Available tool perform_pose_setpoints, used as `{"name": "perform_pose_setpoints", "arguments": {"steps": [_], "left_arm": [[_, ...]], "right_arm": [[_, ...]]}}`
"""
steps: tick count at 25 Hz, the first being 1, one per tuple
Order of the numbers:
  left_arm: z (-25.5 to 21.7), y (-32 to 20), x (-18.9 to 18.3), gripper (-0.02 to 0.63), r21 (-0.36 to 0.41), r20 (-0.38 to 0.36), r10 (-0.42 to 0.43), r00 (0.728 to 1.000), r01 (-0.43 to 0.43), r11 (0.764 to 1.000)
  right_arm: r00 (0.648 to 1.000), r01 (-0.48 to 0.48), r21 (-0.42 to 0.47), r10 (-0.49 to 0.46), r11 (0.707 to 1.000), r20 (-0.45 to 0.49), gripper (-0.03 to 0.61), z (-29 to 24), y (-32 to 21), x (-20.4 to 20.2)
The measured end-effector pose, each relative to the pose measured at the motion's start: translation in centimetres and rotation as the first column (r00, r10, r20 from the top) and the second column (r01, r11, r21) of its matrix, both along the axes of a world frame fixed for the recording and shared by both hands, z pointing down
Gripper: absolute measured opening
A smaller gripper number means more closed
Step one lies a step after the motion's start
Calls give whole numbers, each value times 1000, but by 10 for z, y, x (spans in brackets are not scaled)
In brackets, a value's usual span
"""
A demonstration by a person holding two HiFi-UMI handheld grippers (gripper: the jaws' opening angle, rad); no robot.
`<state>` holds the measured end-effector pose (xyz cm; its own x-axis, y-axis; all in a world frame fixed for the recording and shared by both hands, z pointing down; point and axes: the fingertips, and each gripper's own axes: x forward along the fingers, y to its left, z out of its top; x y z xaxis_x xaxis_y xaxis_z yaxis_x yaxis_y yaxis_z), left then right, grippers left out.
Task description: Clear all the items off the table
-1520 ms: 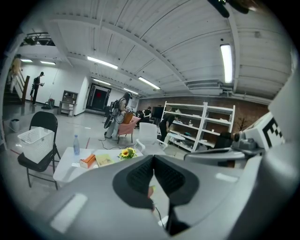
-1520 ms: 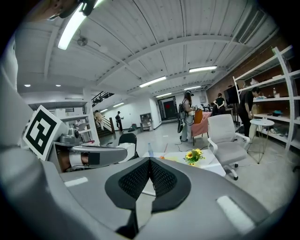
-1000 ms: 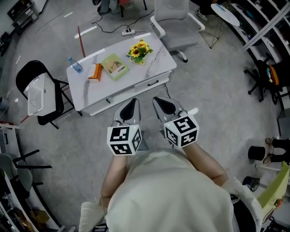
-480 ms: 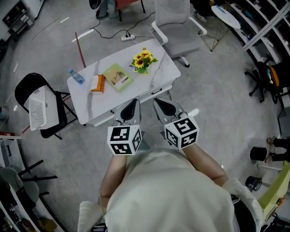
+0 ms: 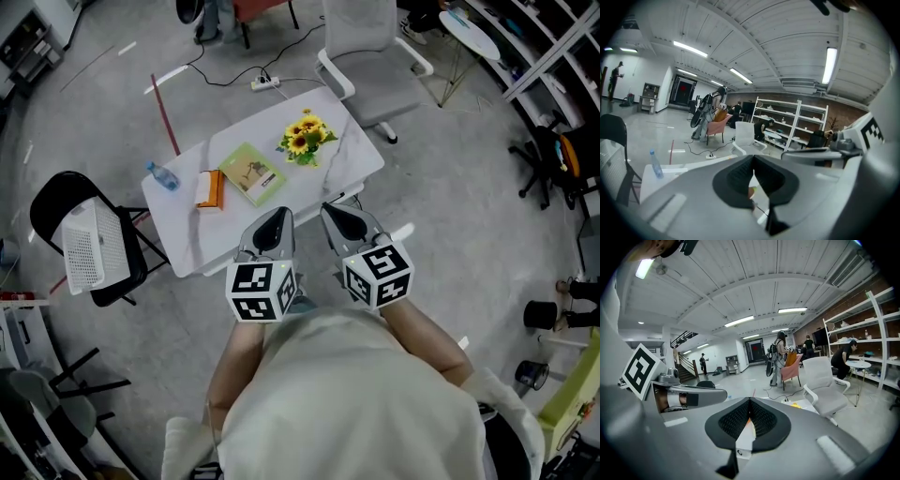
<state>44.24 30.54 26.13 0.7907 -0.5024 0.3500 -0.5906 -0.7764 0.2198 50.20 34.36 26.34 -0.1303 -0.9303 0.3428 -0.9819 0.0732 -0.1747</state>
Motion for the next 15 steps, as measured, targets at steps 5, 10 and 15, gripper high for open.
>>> {"name": "perform_pose_setpoints", "arguments": {"steps": [5,10,15], "left_arm": [[5,-24,-3,10,-4,-1,13,1000,-13,1000],[11,-45,-8,9,-20,-1,1,1000,-1,1000],[14,-55,-7,11,-41,-2,-7,1000,7,999]], "right_arm": [[1000,-23,2,23,1000,0,-3,3,-24,-1],[999,-35,-7,35,999,2,-3,6,-38,-3],[999,-46,-22,46,999,6,-3,7,-46,3]]}}
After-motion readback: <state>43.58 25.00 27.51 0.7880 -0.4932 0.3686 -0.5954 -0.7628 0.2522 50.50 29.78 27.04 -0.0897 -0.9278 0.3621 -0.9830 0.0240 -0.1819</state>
